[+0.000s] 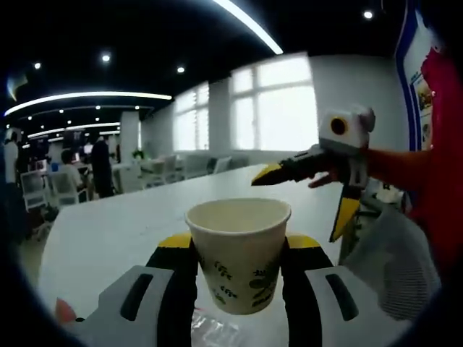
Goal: Arrange the tabletop items into an orderly group along one side of the table until the central work area is clear of visible clutter.
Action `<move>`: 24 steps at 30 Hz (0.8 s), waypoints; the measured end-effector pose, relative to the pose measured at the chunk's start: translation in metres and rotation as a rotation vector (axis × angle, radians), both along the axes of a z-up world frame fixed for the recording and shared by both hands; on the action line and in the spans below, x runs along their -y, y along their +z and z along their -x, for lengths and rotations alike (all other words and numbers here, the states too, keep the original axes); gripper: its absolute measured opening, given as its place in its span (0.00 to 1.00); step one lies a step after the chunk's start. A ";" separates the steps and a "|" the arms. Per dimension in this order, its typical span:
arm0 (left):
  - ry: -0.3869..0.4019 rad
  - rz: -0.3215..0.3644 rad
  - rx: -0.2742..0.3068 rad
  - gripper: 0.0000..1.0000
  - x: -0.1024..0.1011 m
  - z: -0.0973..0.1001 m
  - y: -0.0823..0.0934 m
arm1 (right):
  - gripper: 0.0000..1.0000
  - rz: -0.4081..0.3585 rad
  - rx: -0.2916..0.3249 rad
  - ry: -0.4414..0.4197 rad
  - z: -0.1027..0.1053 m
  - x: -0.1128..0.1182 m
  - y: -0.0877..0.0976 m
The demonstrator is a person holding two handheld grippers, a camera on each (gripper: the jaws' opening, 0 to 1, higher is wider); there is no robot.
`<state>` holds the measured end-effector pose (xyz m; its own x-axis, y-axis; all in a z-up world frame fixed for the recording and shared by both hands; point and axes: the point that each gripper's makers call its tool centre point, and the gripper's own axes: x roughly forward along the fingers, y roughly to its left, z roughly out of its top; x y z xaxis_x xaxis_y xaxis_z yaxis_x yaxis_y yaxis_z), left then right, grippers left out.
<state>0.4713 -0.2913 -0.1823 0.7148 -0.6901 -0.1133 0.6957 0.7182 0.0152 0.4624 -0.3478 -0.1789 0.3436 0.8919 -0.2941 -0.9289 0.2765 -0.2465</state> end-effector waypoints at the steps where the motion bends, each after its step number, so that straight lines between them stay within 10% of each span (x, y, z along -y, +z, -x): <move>1: 0.001 0.001 -0.001 0.43 0.000 0.000 0.000 | 0.81 -0.006 -0.007 -0.008 0.000 0.000 -0.001; 24: 0.129 0.013 0.013 0.43 -0.013 -0.049 -0.001 | 0.83 -0.057 -0.036 -0.127 -0.023 0.005 -0.016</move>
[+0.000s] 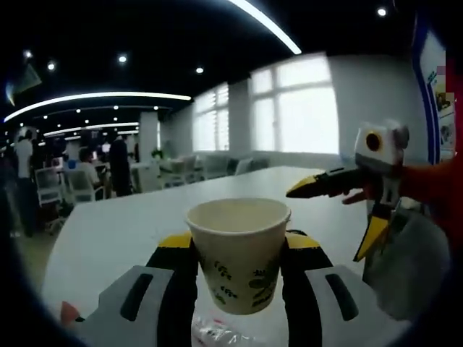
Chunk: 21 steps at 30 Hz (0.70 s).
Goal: Arrange the tabletop items into an orderly group along one side of the table until the central work area is clear of visible clutter.
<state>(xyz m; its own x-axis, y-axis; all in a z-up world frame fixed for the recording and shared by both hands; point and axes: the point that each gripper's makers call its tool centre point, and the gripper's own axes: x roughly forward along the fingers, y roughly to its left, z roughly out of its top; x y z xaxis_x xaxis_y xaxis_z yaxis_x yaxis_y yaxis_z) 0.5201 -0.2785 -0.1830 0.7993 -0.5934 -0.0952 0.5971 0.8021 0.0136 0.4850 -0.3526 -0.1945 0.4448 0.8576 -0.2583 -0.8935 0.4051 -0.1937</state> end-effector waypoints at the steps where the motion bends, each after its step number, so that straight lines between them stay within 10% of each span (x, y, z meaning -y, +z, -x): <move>1: 0.009 0.007 0.002 0.43 -0.001 -0.004 0.001 | 0.83 -0.002 0.000 -0.003 -0.001 0.000 -0.001; 21: 0.162 0.096 0.010 0.42 -0.014 -0.094 -0.012 | 0.81 0.003 -0.047 -0.025 -0.010 0.008 -0.020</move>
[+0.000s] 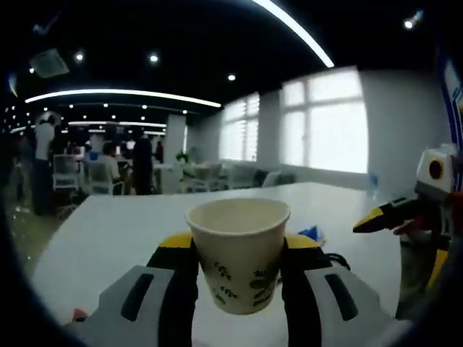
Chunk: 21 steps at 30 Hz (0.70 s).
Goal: Arrange the tabletop items into an orderly group along one side of the table until the central work area is clear of visible clutter.
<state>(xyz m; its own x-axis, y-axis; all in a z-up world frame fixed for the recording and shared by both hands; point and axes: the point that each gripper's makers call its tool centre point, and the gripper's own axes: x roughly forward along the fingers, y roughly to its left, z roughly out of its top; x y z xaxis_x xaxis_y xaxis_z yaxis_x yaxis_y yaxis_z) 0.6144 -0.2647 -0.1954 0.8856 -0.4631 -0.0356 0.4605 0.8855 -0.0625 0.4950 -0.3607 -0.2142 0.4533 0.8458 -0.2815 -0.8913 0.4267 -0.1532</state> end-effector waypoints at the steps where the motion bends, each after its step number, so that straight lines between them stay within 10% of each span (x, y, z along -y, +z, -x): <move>1: 0.004 -0.014 0.005 0.42 0.000 -0.004 -0.003 | 0.81 -0.002 0.000 -0.003 -0.001 0.001 0.000; 21: 0.087 -0.042 -0.029 0.42 -0.019 -0.074 -0.073 | 0.80 0.022 -0.064 -0.013 -0.012 0.000 -0.029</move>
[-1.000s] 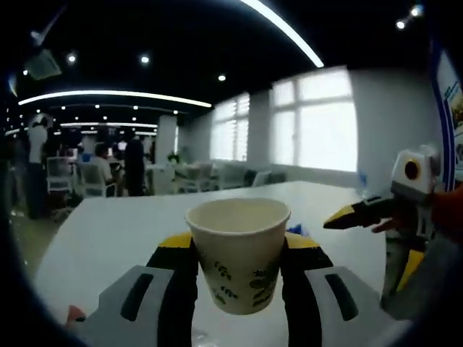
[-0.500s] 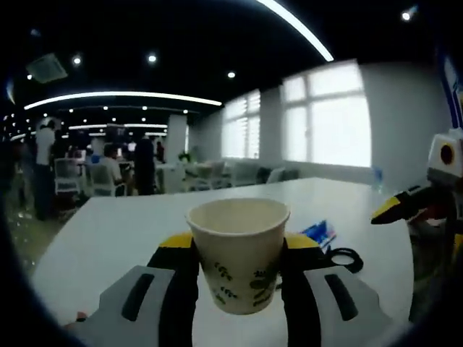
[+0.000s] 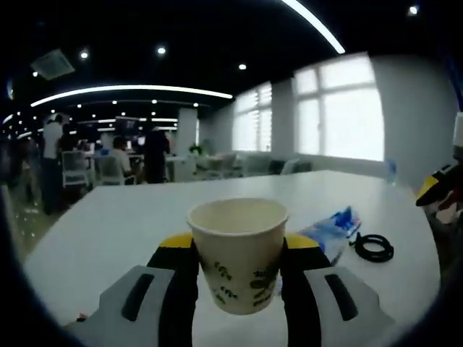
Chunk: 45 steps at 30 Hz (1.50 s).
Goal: Arrange the tabletop items into an orderly group along one side of the table until the central work area is clear of visible clutter.
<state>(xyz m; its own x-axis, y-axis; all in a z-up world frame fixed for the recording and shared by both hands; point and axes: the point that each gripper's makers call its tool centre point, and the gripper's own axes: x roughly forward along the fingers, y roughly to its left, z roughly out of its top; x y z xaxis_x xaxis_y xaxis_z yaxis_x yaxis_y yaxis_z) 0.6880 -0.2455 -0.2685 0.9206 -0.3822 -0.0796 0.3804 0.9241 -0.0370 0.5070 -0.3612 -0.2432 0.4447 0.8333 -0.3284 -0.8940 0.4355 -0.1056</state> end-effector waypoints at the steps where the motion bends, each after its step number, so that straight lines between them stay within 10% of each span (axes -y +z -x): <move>1: 0.006 -0.005 -0.003 0.42 0.000 -0.002 -0.003 | 0.80 0.002 -0.004 0.000 0.000 0.000 -0.002; 45: -0.044 -0.044 -0.061 0.42 0.014 -0.039 -0.056 | 0.78 0.018 -0.058 -0.030 -0.006 0.008 -0.022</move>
